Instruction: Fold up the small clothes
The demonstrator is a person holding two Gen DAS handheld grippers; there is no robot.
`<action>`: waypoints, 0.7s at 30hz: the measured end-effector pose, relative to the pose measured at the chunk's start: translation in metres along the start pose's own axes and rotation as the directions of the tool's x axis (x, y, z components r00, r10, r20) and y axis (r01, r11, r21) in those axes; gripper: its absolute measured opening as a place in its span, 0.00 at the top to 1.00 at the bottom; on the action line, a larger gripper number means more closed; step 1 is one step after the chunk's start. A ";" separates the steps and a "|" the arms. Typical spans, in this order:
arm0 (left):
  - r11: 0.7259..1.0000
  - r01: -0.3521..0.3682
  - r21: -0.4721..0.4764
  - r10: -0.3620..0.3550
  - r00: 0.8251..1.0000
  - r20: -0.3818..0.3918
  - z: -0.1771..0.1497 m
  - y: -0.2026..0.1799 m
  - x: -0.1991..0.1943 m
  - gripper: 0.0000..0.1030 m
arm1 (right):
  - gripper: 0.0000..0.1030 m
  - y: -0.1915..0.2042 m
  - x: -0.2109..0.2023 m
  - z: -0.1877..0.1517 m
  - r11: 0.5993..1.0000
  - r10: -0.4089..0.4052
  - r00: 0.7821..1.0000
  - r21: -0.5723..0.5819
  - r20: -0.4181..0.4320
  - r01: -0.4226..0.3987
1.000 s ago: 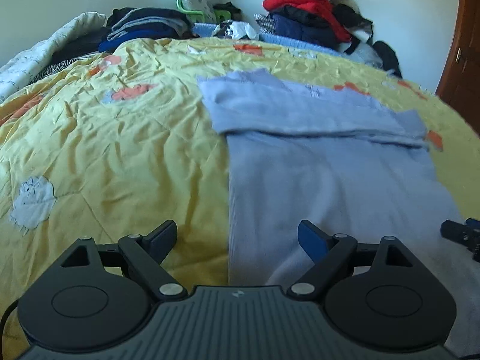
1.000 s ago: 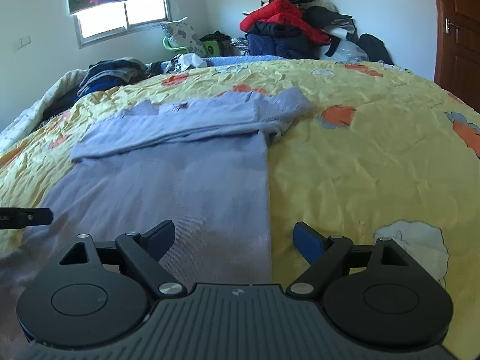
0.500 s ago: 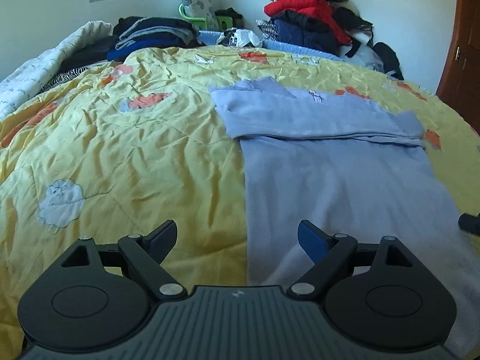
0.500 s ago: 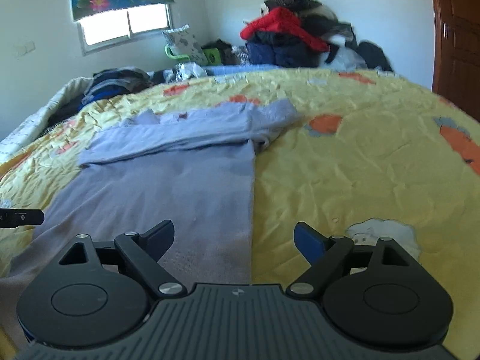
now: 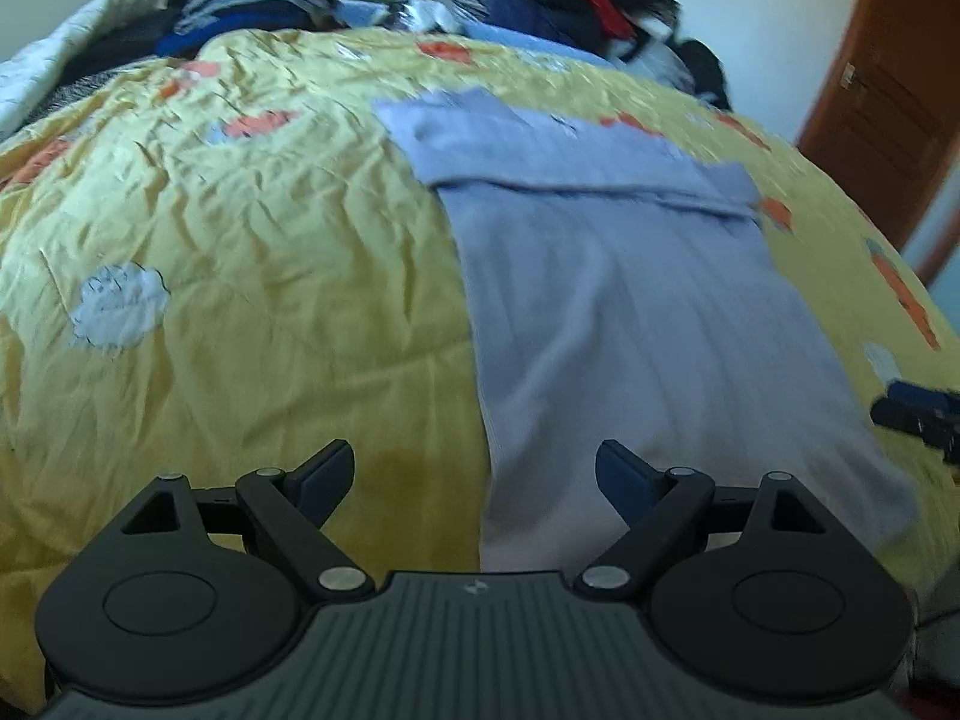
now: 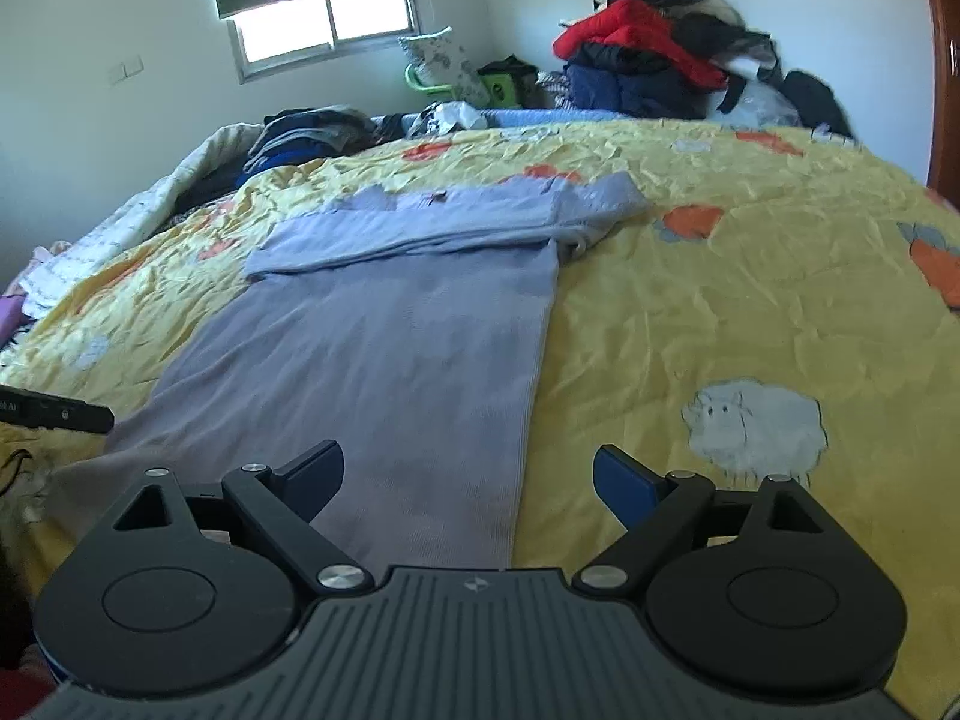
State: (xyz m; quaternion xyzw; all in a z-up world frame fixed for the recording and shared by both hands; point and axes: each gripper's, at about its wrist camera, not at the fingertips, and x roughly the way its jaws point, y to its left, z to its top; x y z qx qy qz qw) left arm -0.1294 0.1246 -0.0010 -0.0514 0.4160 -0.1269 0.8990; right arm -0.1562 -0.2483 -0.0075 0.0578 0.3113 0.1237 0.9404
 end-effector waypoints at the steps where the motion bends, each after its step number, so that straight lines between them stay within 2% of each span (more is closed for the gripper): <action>1: 1.000 0.013 0.007 -0.013 1.000 -0.013 -0.003 0.001 -0.001 0.14 | 0.11 -0.002 -0.004 -0.001 1.000 0.007 1.000 0.008 -0.003 -0.007; 6: 0.995 0.093 0.027 -0.091 0.994 -0.066 -0.014 0.004 -0.008 0.14 | 0.14 -0.016 -0.023 -0.005 0.998 0.053 0.998 0.042 -0.018 -0.052; 11: 0.991 0.131 0.021 -0.128 0.987 -0.093 -0.021 0.003 -0.006 0.14 | 0.18 -0.019 -0.030 -0.011 0.997 0.065 0.996 0.038 -0.058 -0.063; 15: 0.992 0.122 0.038 -0.118 0.988 -0.097 -0.022 -0.003 -0.006 0.14 | 0.28 -0.017 -0.030 -0.016 0.997 0.069 0.993 0.038 -0.090 -0.066; 18: 0.993 0.106 0.046 -0.101 0.990 -0.095 -0.023 -0.006 -0.006 0.14 | 0.28 -0.018 -0.030 -0.019 0.997 0.068 0.993 0.048 -0.098 -0.063; 19: 0.995 0.091 0.049 -0.086 0.992 -0.092 -0.023 -0.007 -0.006 0.14 | 0.28 -0.018 -0.030 -0.019 0.997 0.063 0.993 0.050 -0.098 -0.059; 21: 0.998 0.002 0.068 0.002 0.998 -0.067 -0.022 -0.014 -0.007 0.14 | 0.28 -0.015 -0.031 -0.019 0.999 0.032 0.996 0.037 -0.087 -0.029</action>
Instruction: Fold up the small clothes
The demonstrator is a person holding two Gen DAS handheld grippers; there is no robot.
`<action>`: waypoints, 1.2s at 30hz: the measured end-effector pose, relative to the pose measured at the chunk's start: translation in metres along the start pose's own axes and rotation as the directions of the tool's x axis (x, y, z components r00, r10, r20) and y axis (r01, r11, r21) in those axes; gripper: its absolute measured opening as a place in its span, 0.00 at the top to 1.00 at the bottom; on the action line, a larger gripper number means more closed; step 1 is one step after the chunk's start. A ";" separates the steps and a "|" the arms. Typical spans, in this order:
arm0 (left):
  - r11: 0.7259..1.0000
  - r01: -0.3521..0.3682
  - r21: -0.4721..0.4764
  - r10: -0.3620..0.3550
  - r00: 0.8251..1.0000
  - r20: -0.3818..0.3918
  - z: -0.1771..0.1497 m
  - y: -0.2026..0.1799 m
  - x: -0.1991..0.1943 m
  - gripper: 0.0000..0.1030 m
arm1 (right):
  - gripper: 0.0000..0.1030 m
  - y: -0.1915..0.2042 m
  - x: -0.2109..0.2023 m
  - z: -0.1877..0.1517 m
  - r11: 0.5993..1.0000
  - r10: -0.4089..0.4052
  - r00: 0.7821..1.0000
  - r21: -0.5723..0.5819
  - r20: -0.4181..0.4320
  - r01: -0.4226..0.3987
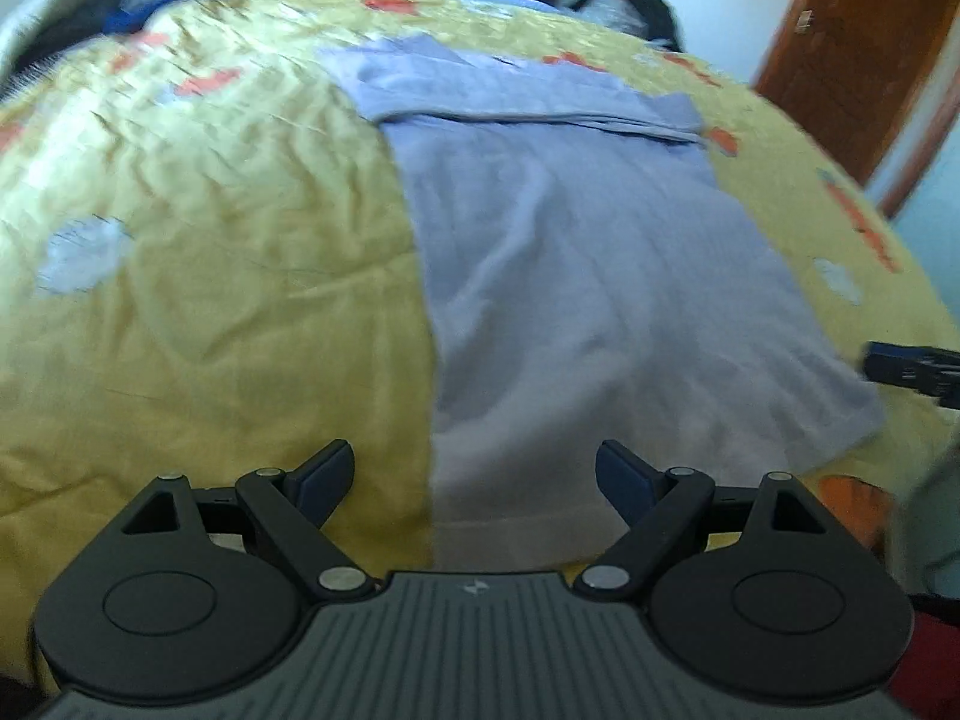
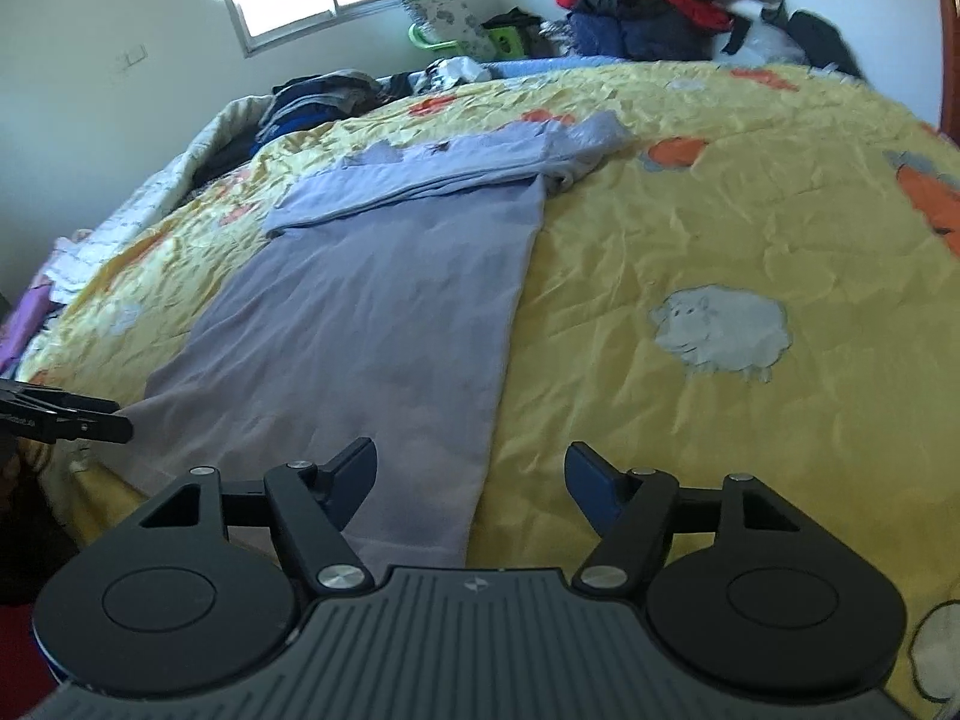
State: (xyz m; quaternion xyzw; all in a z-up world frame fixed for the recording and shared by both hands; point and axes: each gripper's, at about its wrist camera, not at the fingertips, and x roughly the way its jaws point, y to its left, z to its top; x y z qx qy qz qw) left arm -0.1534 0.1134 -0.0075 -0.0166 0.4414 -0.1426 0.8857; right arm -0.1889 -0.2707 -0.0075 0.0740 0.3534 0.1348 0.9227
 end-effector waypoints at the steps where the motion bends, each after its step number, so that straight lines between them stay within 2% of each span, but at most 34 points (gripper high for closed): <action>1: 0.998 -0.055 0.016 0.055 0.998 0.014 0.000 -0.004 -0.001 0.14 | 0.28 0.003 -0.001 0.001 1.000 -0.023 1.000 -0.013 0.012 0.024; 2: 0.991 -0.124 0.043 0.123 0.992 0.033 0.001 -0.011 -0.001 0.14 | 0.26 0.007 -0.001 0.002 0.999 -0.045 0.999 -0.023 0.027 0.045; 4: 0.961 -0.256 0.105 0.249 0.966 0.075 0.002 -0.024 -0.002 0.13 | 0.19 0.019 -0.001 0.005 0.994 -0.102 0.993 -0.039 0.066 0.105; 6: 0.938 -0.322 0.133 0.309 0.945 0.106 0.004 -0.033 -0.003 0.10 | 0.10 0.033 0.001 0.008 0.985 -0.152 0.983 -0.060 0.108 0.159; 9: 0.940 -0.324 0.103 0.313 0.943 0.112 0.008 -0.033 -0.003 0.09 | 0.07 0.049 0.005 0.013 0.985 -0.146 0.979 -0.069 0.144 0.157; 13: 0.935 -0.348 0.066 0.338 0.933 0.126 0.010 -0.031 -0.004 0.09 | 0.07 0.059 0.014 0.015 0.985 -0.139 0.982 -0.086 0.125 0.151; 17: 0.922 -0.379 0.078 0.369 0.921 0.125 0.009 -0.034 -0.003 0.09 | 0.07 0.065 0.016 0.012 0.974 -0.168 0.978 -0.134 0.125 0.185; 23: 0.905 -0.417 0.085 0.404 0.905 0.130 0.008 -0.037 -0.001 0.09 | 0.05 0.066 0.016 0.011 0.972 -0.176 0.977 -0.133 0.124 0.192; 30: 0.915 -0.400 0.056 0.393 0.914 0.101 0.008 -0.031 0.000 0.09 | 0.03 0.068 0.018 0.009 0.970 -0.179 0.977 -0.145 0.116 0.195; 36: 0.928 -0.368 0.055 0.362 0.928 0.094 0.007 -0.030 -0.004 0.09 | 0.04 0.062 0.018 0.007 0.980 -0.131 0.986 -0.138 0.104 0.145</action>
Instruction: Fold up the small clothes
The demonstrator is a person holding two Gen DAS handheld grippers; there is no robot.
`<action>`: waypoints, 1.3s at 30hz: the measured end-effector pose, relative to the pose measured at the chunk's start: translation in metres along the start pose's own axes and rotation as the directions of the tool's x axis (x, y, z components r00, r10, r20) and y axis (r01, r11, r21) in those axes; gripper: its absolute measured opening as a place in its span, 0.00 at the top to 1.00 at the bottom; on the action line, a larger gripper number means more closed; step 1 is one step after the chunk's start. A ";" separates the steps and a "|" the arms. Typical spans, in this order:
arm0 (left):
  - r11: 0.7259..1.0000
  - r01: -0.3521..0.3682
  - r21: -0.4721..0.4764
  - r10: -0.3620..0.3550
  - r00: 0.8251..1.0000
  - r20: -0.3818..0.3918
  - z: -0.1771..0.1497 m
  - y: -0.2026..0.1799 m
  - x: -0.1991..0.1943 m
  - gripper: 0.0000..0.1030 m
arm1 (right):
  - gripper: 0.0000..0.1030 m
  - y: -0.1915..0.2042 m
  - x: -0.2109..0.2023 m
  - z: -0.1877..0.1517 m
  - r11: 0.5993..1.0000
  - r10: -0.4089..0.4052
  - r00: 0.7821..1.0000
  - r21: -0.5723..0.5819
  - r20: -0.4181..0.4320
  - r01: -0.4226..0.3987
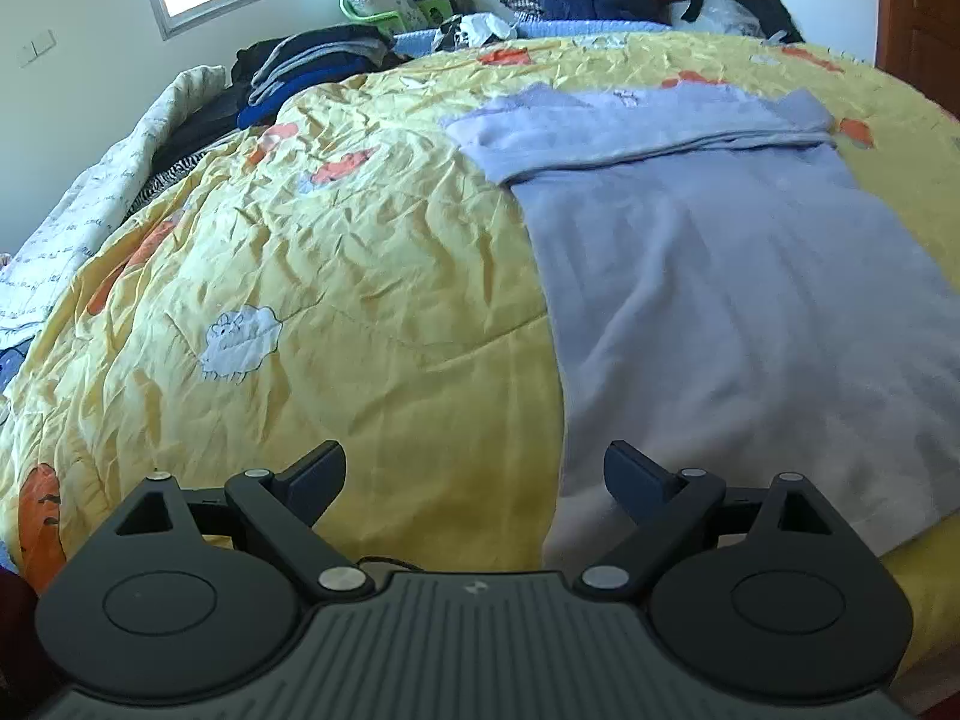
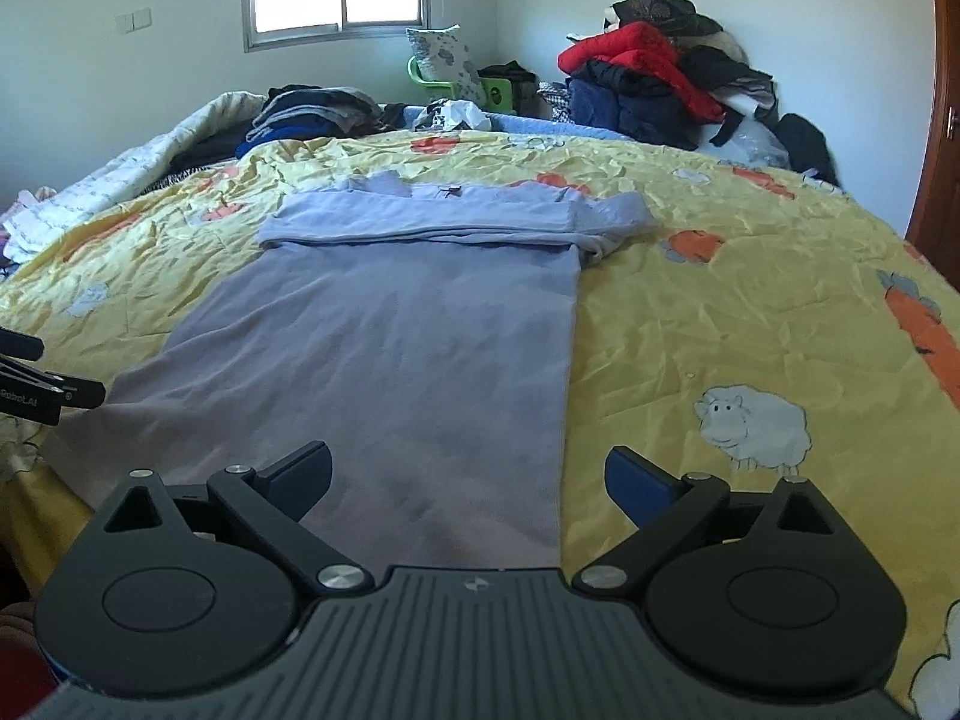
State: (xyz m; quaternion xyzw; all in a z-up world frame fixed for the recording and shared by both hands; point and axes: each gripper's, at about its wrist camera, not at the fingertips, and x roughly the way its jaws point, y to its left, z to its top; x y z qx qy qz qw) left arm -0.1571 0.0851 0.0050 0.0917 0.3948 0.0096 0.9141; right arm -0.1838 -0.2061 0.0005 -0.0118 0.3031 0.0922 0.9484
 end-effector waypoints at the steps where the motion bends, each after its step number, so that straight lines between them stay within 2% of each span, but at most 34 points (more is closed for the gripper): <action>1: 1.000 -0.001 0.000 0.001 1.000 0.003 0.000 0.000 -0.001 0.09 | 0.04 -0.001 0.000 -0.001 1.000 -0.002 1.000 0.007 0.001 0.002; 12: 0.999 -0.039 0.010 0.039 0.999 0.001 0.001 -0.004 0.001 0.09 | 0.06 -0.006 -0.003 -0.004 0.999 0.022 1.000 0.024 0.008 -0.022; 19: 1.000 -0.024 0.010 0.024 1.000 -0.012 -0.001 -0.002 0.002 0.09 | 0.11 -0.011 -0.002 -0.005 0.998 0.042 0.999 0.041 0.000 -0.042; 23: 0.999 0.023 0.026 -0.022 0.999 -0.042 -0.002 0.003 0.001 0.09 | 0.13 -0.019 -0.004 -0.007 0.994 0.084 0.996 0.071 -0.022 -0.082; 26: 0.996 0.084 -0.015 -0.085 0.995 -0.061 -0.006 0.015 0.000 0.09 | 0.15 -0.030 -0.010 -0.008 0.988 0.112 0.993 0.108 -0.033 -0.108; 29: 0.981 0.174 -0.081 -0.181 0.979 -0.094 -0.008 0.027 0.002 0.09 | 0.16 -0.043 -0.016 -0.010 0.981 0.132 0.991 0.147 -0.036 -0.126; 34: 0.949 0.272 -0.160 -0.292 0.949 -0.119 -0.010 0.038 0.006 0.09 | 0.21 -0.057 -0.017 -0.019 0.968 0.176 0.982 0.195 -0.068 -0.160; 35: 0.940 0.293 -0.176 -0.316 0.940 -0.125 -0.010 0.039 0.007 0.09 | 0.22 -0.059 -0.016 -0.021 0.965 0.184 0.980 0.203 -0.075 -0.166; 39: 0.880 0.408 -0.244 -0.448 0.883 -0.139 -0.008 0.040 0.015 0.09 | 0.28 -0.067 -0.012 -0.028 0.943 0.244 0.965 0.257 -0.099 -0.212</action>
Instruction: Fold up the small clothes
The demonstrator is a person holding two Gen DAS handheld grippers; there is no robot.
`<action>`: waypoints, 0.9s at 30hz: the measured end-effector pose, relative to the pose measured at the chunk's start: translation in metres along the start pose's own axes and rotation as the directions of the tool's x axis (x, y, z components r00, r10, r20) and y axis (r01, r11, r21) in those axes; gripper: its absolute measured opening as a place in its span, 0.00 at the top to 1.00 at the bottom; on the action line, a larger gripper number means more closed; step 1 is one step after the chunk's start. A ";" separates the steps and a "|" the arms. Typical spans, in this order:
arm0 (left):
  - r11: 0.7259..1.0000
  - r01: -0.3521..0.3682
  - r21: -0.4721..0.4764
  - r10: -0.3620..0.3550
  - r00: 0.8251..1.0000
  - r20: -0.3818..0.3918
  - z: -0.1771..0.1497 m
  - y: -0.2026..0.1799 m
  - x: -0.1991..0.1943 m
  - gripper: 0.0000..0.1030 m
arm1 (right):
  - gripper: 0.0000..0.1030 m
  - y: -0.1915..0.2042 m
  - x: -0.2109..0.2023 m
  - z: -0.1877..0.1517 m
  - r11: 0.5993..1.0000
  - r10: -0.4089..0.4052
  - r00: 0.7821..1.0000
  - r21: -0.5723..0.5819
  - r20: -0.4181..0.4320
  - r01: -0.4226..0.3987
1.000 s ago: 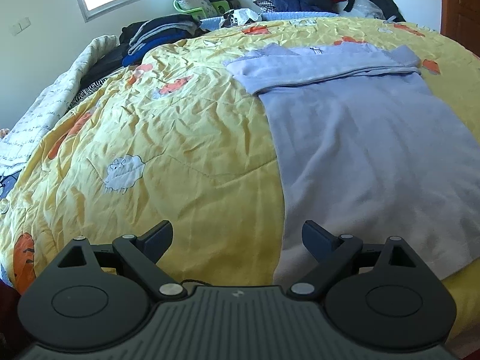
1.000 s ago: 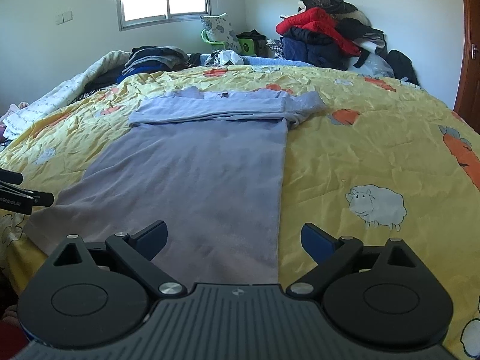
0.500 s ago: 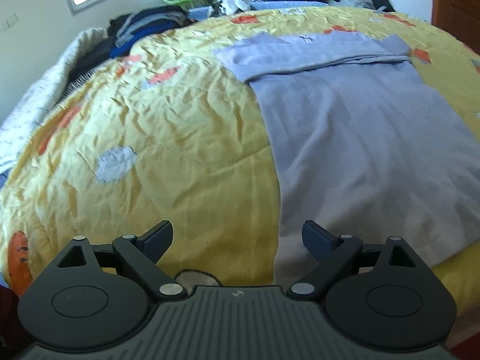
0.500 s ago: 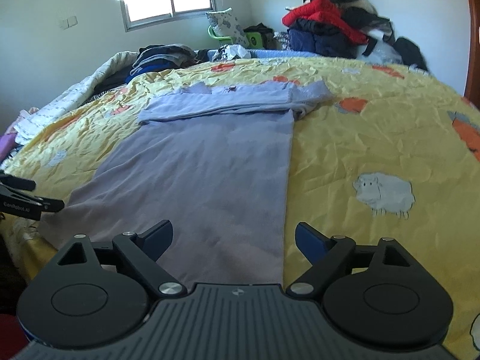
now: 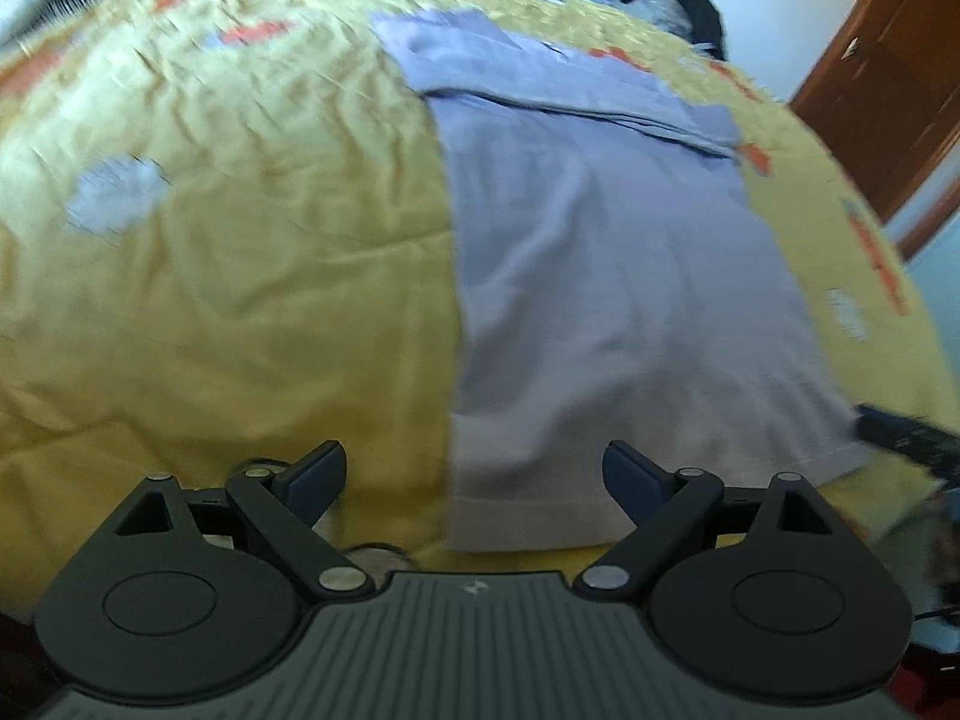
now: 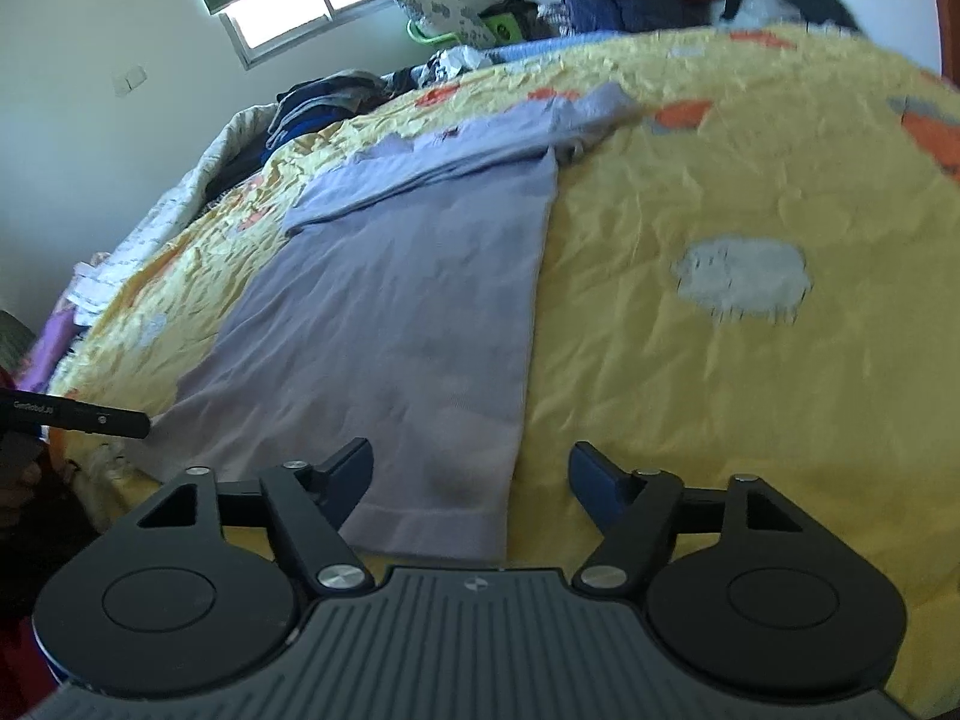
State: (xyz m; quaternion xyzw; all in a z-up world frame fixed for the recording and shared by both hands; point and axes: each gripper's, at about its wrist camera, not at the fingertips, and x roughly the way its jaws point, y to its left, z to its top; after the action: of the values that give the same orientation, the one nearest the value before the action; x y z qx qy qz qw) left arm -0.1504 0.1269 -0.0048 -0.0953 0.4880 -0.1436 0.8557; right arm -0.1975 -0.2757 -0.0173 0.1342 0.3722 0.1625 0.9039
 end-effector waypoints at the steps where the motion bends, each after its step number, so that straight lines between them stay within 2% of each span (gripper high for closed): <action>1: 1.000 0.030 -0.010 -0.030 0.999 -0.012 0.001 0.001 0.004 0.09 | 0.28 -0.001 0.001 -0.001 1.000 0.011 1.000 0.006 -0.005 -0.011; 4: 0.999 0.054 0.000 -0.054 0.998 -0.015 0.004 -0.001 0.007 0.09 | 0.31 -0.004 0.002 0.001 0.999 0.036 0.999 0.018 -0.011 -0.036; 6: 0.994 0.105 0.007 -0.105 0.994 -0.033 0.006 -0.004 0.010 0.09 | 0.37 -0.005 0.004 0.001 0.998 0.064 0.998 0.031 -0.017 -0.064; 10: 0.984 0.175 0.017 -0.174 0.983 -0.054 0.006 -0.012 0.016 0.09 | 0.39 -0.002 0.010 0.003 0.992 0.123 0.992 0.029 -0.036 -0.122; 15: 0.981 0.190 0.042 -0.187 0.980 -0.065 0.007 -0.023 0.020 0.10 | 0.40 0.011 0.020 0.005 0.986 0.168 0.984 0.003 -0.053 -0.168; 18: 0.982 0.159 0.102 -0.154 0.986 -0.059 0.003 -0.036 0.023 0.12 | 0.40 0.022 0.027 0.006 0.980 0.194 0.978 -0.020 -0.070 -0.196; 20: 0.982 0.125 0.141 -0.119 0.992 -0.051 0.003 -0.043 0.023 0.32 | 0.42 0.031 0.031 0.007 0.978 0.201 0.976 -0.039 -0.079 -0.204; 21: 0.983 0.095 0.159 -0.090 0.995 -0.043 0.002 -0.047 0.022 0.36 | 0.47 0.035 0.033 0.007 0.978 0.199 0.976 -0.050 -0.084 -0.204; 22: 0.982 0.069 0.174 -0.064 0.997 -0.036 0.002 -0.049 0.021 0.47 | 0.50 0.038 0.035 0.007 0.979 0.190 0.978 -0.063 -0.085 -0.196; 23: 0.981 0.047 0.186 -0.042 0.999 -0.033 0.002 -0.050 0.022 0.60 | 0.60 0.042 0.036 0.007 0.980 0.174 0.981 -0.082 -0.086 -0.181; 24: 0.981 0.022 0.193 -0.017 0.999 -0.027 0.002 -0.052 0.022 0.65 | 0.74 0.045 0.038 0.007 0.982 0.154 0.984 -0.100 -0.088 -0.162; 26: 0.979 -0.010 0.202 0.014 1.000 -0.017 0.001 -0.051 0.021 0.79 | 0.80 0.048 0.038 0.005 0.983 0.122 0.989 -0.126 -0.089 -0.133; 27: 0.978 -0.025 0.205 0.028 1.000 -0.011 0.001 -0.051 0.020 0.83 | 0.84 0.048 0.038 0.005 0.983 0.118 0.989 -0.130 -0.090 -0.129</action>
State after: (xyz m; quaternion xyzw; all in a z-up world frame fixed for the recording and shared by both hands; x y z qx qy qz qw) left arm -0.1478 0.0721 -0.0056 0.0009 0.4776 -0.1823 0.8595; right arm -0.1781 -0.2175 -0.0200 0.0884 0.3880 0.2484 0.8831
